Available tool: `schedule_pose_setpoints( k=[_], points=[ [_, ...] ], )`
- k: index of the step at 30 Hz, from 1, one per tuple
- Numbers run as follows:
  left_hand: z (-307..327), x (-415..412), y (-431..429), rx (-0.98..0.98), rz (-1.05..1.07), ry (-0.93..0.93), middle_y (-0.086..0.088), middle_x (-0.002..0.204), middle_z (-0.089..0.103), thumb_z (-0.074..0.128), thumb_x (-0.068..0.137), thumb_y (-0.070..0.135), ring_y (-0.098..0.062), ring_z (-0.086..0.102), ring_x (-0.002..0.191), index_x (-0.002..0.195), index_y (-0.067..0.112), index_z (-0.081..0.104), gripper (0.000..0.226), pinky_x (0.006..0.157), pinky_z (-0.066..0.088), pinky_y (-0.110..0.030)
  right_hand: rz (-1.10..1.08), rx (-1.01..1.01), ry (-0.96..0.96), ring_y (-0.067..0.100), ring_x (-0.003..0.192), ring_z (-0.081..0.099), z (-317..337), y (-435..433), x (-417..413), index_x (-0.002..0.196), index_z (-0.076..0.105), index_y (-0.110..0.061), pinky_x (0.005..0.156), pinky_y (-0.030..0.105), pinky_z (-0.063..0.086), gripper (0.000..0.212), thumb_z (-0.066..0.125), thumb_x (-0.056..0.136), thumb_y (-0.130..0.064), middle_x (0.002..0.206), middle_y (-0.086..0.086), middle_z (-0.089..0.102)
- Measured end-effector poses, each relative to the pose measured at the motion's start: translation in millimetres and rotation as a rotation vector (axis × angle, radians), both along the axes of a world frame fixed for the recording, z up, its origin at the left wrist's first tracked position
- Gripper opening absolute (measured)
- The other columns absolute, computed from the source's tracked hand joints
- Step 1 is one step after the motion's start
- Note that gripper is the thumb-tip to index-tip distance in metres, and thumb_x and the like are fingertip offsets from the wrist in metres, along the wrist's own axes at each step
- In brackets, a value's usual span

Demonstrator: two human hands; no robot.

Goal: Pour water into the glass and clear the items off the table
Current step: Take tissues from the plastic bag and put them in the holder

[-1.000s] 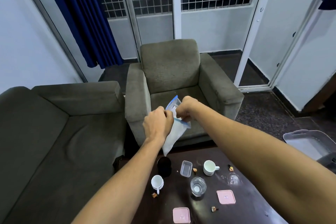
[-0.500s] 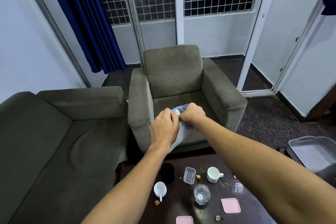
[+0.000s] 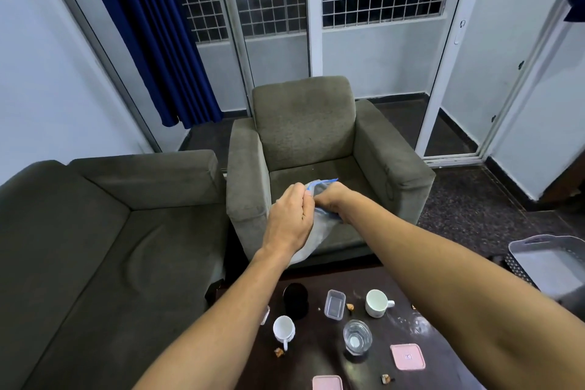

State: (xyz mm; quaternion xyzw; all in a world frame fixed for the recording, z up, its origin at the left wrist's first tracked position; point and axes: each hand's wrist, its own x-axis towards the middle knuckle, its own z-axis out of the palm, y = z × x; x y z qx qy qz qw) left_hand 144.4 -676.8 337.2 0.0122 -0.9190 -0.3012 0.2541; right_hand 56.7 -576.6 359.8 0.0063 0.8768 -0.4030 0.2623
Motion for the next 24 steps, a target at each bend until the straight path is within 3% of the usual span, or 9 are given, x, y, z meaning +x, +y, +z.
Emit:
schedule_pose_setpoints(
  k=[3, 7, 10, 12, 14, 16, 19, 22, 24],
  points=[
    [-4, -1, -1, 0.004, -0.046, -0.002, 0.008, 0.076, 0.044, 0.037, 0.103, 0.028, -0.023, 0.048, 0.07, 0.079, 0.025, 0.035, 0.024, 0.063, 0.039, -0.038, 0.056, 0.04, 0.042, 0.025, 0.101, 0.061, -3, 1, 1, 0.076, 0.053, -0.017, 0.103, 0.043, 0.05, 0.02, 0.064, 0.09, -0.025, 0.108, 0.013, 0.064],
    [-15, -1, -1, 0.08, -0.067, 0.004, 0.011, 0.074, 0.046, 0.038, 0.103, 0.031, -0.011, 0.045, 0.07, 0.078, 0.032, 0.035, 0.024, 0.066, 0.033, -0.028, 0.059, 0.085, 0.108, 0.023, 0.095, 0.068, -4, 2, 7, 0.087, 0.064, -0.016, 0.09, 0.037, 0.056, 0.018, 0.062, 0.081, -0.033, 0.093, 0.003, 0.069],
    [-25, -2, -9, 0.352, 0.053, -0.026, 0.01, 0.084, 0.057, 0.032, 0.097, 0.048, -0.014, 0.055, 0.084, 0.083, 0.025, 0.049, 0.031, 0.074, 0.035, -0.026, 0.114, 0.094, 0.164, 0.02, 0.075, 0.06, 1, 5, 6, 0.076, 0.055, -0.015, 0.065, 0.027, 0.048, 0.007, 0.059, 0.076, -0.02, 0.079, 0.002, 0.059],
    [-37, -7, -21, 0.54, 0.262, -0.072, -0.003, 0.112, 0.061, 0.032, 0.097, 0.052, -0.024, 0.055, 0.111, 0.108, 0.019, 0.06, 0.045, 0.09, 0.036, -0.028, 0.133, 0.071, 0.183, 0.017, 0.06, 0.046, 6, 7, 2, 0.062, 0.044, -0.016, 0.054, 0.024, 0.036, 0.019, 0.058, 0.074, -0.013, 0.066, 0.001, 0.049],
    [-51, -10, -37, 0.761, 0.469, -0.252, -0.013, 0.14, 0.051, 0.03, 0.101, 0.055, -0.032, 0.047, 0.13, 0.137, 0.018, 0.051, 0.056, 0.108, 0.034, -0.038, 0.166, 0.056, 0.195, 0.016, 0.055, 0.042, 13, 9, -2, 0.057, 0.043, -0.016, 0.051, 0.023, 0.033, 0.027, 0.06, 0.077, -0.012, 0.062, 0.0, 0.045],
    [-65, -10, -51, 1.025, 0.456, -0.399, -0.009, 0.143, 0.054, 0.029, 0.101, 0.058, -0.031, 0.053, 0.127, 0.144, 0.019, 0.046, 0.06, 0.108, 0.041, -0.045, 0.196, 0.034, 0.161, 0.014, 0.049, 0.038, 17, 12, -6, 0.052, 0.046, -0.016, 0.046, 0.022, 0.03, 0.034, 0.062, 0.081, -0.012, 0.06, -0.001, 0.044],
    [-79, -8, -61, 1.216, 0.347, -0.434, -0.002, 0.115, 0.071, 0.039, 0.103, 0.05, -0.024, 0.066, 0.106, 0.119, 0.02, 0.064, 0.042, 0.094, 0.054, -0.044, 0.239, -0.022, 0.067, 0.015, 0.053, 0.048, 16, 14, -8, 0.057, 0.066, -0.01, 0.05, 0.023, 0.036, 0.027, 0.072, 0.083, -0.014, 0.065, 0.003, 0.054],
    [-90, -6, -58, 1.156, 0.372, -0.339, -0.001, 0.094, 0.07, 0.044, 0.105, 0.035, -0.02, 0.063, 0.09, 0.087, 0.02, 0.065, 0.031, 0.078, 0.05, -0.036, 0.209, -0.048, 0.03, 0.023, 0.074, 0.063, 11, 14, -7, 0.088, 0.071, -0.001, 0.062, 0.028, 0.051, 0.012, 0.074, 0.083, -0.011, 0.084, 0.01, 0.067],
    [-95, -2, -56, 1.058, 0.423, -0.267, 0.002, 0.078, 0.061, 0.042, 0.105, 0.032, -0.016, 0.054, 0.076, 0.075, 0.019, 0.058, 0.036, 0.065, 0.043, -0.03, 0.155, -0.017, 0.033, 0.02, 0.064, 0.062, 8, 16, -8, 0.082, 0.065, -0.003, 0.056, 0.026, 0.049, 0.008, 0.066, 0.085, -0.01, 0.075, 0.008, 0.065]
  ],
)
